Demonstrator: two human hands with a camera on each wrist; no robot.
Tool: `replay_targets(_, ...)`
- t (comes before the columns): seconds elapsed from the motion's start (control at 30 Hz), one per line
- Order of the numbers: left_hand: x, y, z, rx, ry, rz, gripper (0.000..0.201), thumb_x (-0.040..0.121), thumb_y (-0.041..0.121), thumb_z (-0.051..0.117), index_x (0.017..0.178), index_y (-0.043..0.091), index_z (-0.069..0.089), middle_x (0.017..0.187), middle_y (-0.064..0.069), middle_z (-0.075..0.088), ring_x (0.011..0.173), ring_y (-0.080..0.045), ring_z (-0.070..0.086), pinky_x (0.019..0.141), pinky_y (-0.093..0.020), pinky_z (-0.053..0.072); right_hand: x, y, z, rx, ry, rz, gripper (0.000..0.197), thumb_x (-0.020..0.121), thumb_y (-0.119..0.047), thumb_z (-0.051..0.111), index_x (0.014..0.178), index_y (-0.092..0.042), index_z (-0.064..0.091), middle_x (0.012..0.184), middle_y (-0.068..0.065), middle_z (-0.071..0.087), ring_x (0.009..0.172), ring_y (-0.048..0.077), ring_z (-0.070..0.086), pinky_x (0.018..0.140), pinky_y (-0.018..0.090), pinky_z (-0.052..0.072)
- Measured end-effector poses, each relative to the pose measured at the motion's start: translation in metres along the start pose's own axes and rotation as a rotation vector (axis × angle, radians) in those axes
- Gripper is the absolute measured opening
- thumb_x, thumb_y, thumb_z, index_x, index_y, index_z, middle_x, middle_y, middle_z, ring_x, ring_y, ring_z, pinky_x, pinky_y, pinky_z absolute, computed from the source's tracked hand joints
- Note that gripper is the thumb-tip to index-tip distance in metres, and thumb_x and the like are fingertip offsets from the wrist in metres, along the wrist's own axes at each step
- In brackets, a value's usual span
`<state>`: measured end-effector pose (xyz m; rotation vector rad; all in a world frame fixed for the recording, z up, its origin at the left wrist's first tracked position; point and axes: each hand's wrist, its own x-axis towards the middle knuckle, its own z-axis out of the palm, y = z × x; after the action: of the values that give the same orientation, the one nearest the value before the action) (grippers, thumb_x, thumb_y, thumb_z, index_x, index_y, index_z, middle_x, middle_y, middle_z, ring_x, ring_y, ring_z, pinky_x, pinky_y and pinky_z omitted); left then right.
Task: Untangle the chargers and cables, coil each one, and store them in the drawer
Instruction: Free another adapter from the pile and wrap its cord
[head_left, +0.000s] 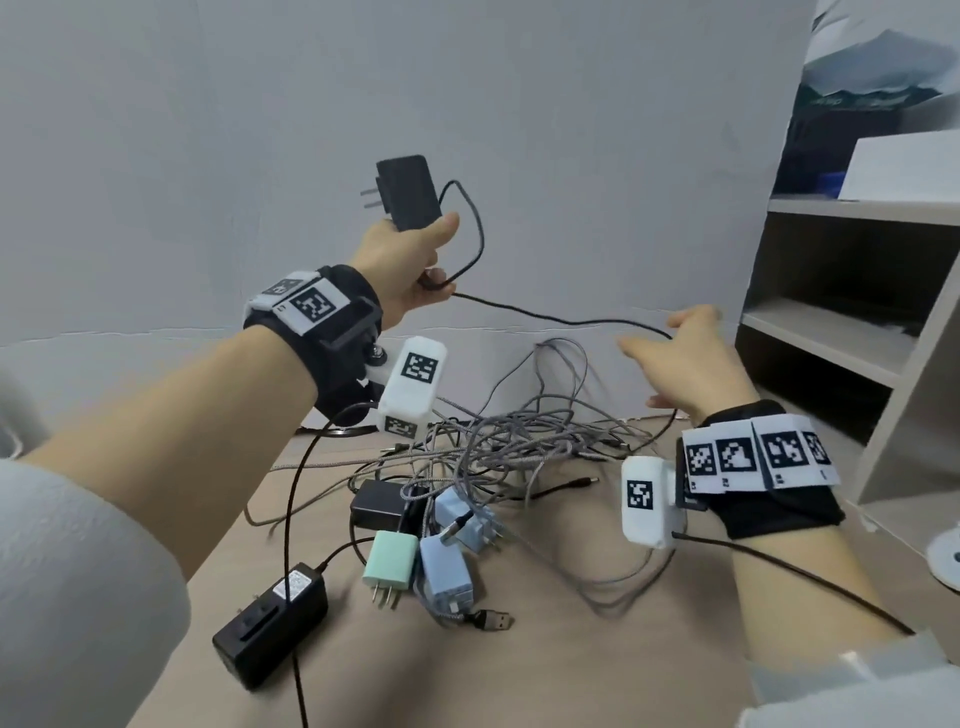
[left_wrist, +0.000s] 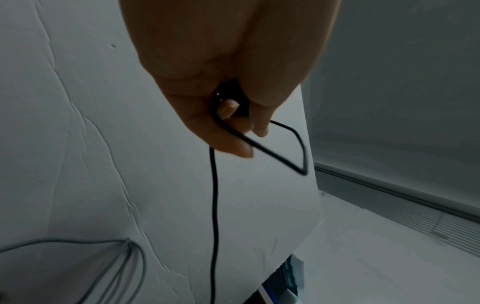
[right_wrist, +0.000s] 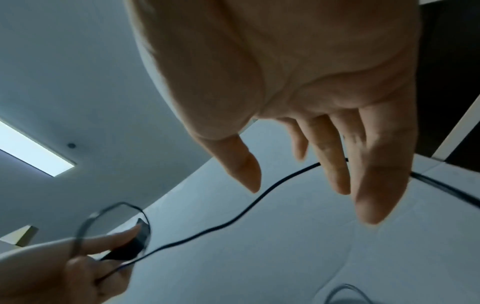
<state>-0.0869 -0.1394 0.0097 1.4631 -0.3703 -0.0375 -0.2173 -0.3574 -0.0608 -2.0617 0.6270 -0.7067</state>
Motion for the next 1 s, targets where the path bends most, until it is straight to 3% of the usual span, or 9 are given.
replay_targets(0.1,-0.007,-0.009,-0.001,0.068,-0.120,-0.015,0.030,0.094,0.037,0.070,0.105,0.017,0.051,0.069,0.002,0.036,0.050,-0.013,0.034,0.043,-0.020,0.039,0.002,0.011,0.007,0.000,-0.115,0.054,0.063,0.087,-0.025,0.062,0.138,-0.013,0.027,0.120,0.014,0.058,0.106,0.035,0.061,0.091,0.053,0.056)
replay_targets(0.17,-0.018,-0.016,0.004,0.173,-0.201,0.035,0.026,0.095,0.035,0.067,0.104,0.016,0.054,0.074,0.000,0.041,0.049,-0.012,0.034,0.040,-0.021,0.034,0.009,0.019,0.013,-0.086,-0.163,-0.026,0.052,0.087,-0.022,0.059,0.134,-0.003,0.046,0.128,0.016,0.064,0.115,0.038,0.061,0.096,0.054,0.053)
replay_targets(0.23,-0.030,-0.022,0.011,0.237,-0.302,0.064,0.021,0.097,0.031,0.065,0.105,0.015,0.055,0.085,-0.004,0.050,0.049,-0.012,0.032,0.040,-0.022,0.034,0.007,0.014,0.013,-0.117,-0.113,-0.148,0.027,0.091,-0.021,0.060,0.112,-0.006,0.067,0.110,0.011,0.073,0.104,0.032,0.068,0.093,0.050,0.055)
replay_targets(0.37,-0.046,-0.031,0.028,0.272,-0.491,0.017,0.030,0.095,0.033,0.066,0.115,0.013,0.056,0.117,-0.018,0.066,0.046,-0.010,0.032,0.043,-0.024,0.038,-0.007,-0.009,0.008,-0.036,-0.028,-0.369,0.004,0.090,-0.025,0.070,0.093,-0.023,0.072,0.079,-0.007,0.076,0.082,0.005,0.071,0.076,0.018,0.052)
replay_targets(0.43,-0.050,-0.033,0.036,0.296,-0.589,0.049,0.037,0.096,0.032,0.067,0.122,0.009,0.055,0.116,-0.021,0.066,0.047,-0.011,0.034,0.042,-0.025,0.040,-0.016,-0.018,0.006,-0.028,-0.021,-0.449,0.004,0.090,-0.019,0.069,0.089,-0.021,0.072,0.072,-0.009,0.073,0.068,-0.006,0.068,0.060,0.005,0.043)
replay_targets(0.57,-0.057,-0.031,0.043,0.464,-0.600,0.253,0.027,0.096,0.023,0.068,0.114,0.013,0.050,0.066,0.012,0.063,0.049,-0.014,0.045,0.045,-0.028,0.047,-0.024,-0.025,0.005,-0.079,-0.005,-0.523,0.003,0.087,-0.016,0.072,0.086,-0.018,0.073,0.076,-0.008,0.071,0.071,0.004,0.064,0.060,0.018,0.047)
replay_targets(0.7,-0.055,-0.028,0.042,0.600,-0.552,0.304,0.041,0.093,0.025,0.073,0.121,0.012,0.046,0.080,-0.008,0.070,0.051,-0.019,0.052,0.045,-0.034,0.053,-0.019,-0.018,0.011,-0.173,-0.055,-0.508,0.003,0.091,-0.024,0.069,0.093,-0.021,0.069,0.074,-0.011,0.061,0.070,0.007,0.055,0.059,0.020,0.038)
replay_targets(0.8,-0.051,-0.023,0.040,0.609,-0.521,0.310,0.039,0.092,0.022,0.073,0.120,0.014,0.047,0.070,-0.004,0.063,0.049,-0.016,0.052,0.046,-0.038,0.056,-0.015,-0.009,0.016,-0.237,-0.181,-0.422,0.010,0.093,-0.034,0.065,0.088,-0.025,0.064,0.075,-0.007,0.058,0.073,0.012,0.055,0.059,0.026,0.037)
replay_targets(1.0,-0.040,-0.011,0.036,0.374,-0.431,0.323,0.026,0.097,0.022,0.067,0.105,0.012,0.045,0.072,-0.002,0.058,0.047,-0.013,0.047,0.043,-0.027,0.043,-0.007,0.012,0.012,-0.466,-0.400,-0.301,0.011,0.090,-0.026,0.067,0.091,-0.018,0.074,0.086,0.000,0.070,0.081,0.018,0.063,0.066,0.026,0.042)
